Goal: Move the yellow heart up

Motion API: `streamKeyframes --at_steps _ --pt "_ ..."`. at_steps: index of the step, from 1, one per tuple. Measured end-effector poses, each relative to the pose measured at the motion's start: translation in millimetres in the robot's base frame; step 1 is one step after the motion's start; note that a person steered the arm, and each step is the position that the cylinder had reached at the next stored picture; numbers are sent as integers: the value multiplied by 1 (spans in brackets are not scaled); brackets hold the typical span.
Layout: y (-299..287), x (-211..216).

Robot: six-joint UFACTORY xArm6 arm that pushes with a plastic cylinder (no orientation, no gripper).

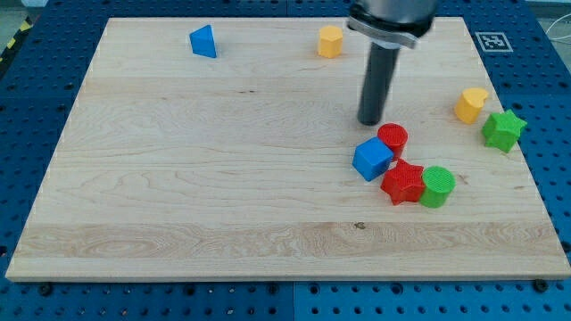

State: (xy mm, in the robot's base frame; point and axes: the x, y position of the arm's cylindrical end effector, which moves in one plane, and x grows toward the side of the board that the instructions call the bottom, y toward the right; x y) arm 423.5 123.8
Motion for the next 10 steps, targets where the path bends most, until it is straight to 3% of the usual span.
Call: streamKeyframes --at_steps 3,6,9,10 --pt "104 11" --pt "127 3" --pt "131 -43" --pt "135 -18"
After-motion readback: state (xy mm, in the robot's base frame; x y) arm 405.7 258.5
